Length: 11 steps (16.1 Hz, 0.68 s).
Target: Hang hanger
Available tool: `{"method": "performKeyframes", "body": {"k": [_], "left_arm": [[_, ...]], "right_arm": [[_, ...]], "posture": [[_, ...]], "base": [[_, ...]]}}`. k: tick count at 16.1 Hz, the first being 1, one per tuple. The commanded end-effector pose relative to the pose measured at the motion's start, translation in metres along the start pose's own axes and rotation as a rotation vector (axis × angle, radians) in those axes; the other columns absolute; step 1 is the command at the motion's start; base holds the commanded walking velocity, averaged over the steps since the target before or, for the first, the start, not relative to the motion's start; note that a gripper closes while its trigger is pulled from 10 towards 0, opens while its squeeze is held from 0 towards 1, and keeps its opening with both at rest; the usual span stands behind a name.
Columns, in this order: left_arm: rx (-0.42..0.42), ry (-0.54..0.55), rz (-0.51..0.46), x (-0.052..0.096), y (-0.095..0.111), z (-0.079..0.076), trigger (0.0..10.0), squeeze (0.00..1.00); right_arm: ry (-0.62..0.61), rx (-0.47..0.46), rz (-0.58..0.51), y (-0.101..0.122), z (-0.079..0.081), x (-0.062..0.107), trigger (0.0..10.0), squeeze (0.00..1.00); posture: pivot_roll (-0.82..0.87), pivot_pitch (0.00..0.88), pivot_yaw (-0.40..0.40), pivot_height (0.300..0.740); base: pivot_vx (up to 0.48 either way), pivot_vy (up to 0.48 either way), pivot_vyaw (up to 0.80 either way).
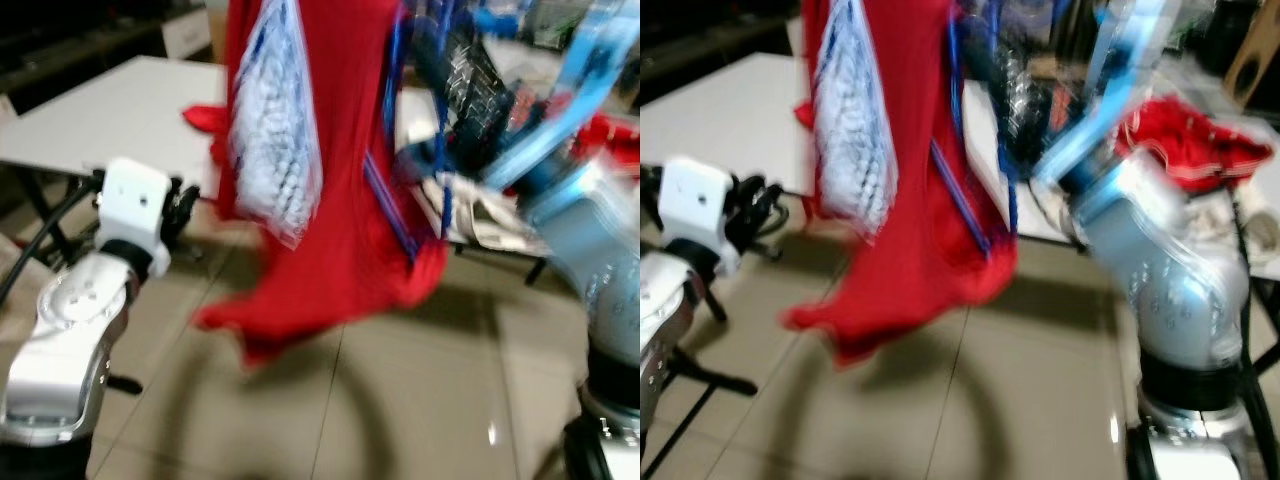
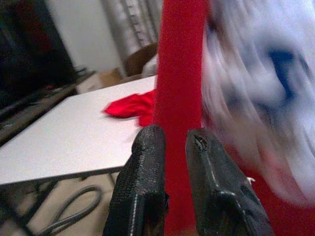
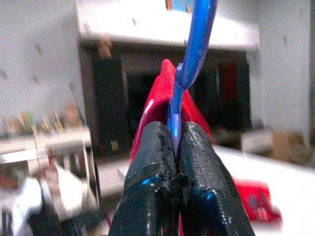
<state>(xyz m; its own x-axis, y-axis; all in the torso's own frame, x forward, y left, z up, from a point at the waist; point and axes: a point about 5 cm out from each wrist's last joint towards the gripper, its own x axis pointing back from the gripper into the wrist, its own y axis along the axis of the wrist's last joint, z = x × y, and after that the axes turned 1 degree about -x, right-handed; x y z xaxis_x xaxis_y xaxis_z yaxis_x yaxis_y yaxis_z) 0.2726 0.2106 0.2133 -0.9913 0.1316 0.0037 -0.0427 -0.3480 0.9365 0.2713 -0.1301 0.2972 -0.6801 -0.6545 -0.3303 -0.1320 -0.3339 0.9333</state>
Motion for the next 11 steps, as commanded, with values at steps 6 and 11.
{"method": "performKeyframes", "body": {"k": [6,11], "left_arm": [[-0.049,-0.021,0.129,0.018,-0.019,0.015,10.0,0.00],[-0.018,-0.104,0.125,0.021,-0.021,-0.002,10.0,0.00]], "right_arm": [[-0.147,0.191,0.327,-0.082,-0.015,0.024,10.0,0.00],[-0.100,0.180,0.433,-0.121,-0.015,0.036,10.0,0.00]], "posture": [[0.12,0.004,-0.002,0.740],[0.13,0.004,-0.008,0.740]], "base": [[0.000,0.000,0.00],[0.000,0.000,0.00]]}}
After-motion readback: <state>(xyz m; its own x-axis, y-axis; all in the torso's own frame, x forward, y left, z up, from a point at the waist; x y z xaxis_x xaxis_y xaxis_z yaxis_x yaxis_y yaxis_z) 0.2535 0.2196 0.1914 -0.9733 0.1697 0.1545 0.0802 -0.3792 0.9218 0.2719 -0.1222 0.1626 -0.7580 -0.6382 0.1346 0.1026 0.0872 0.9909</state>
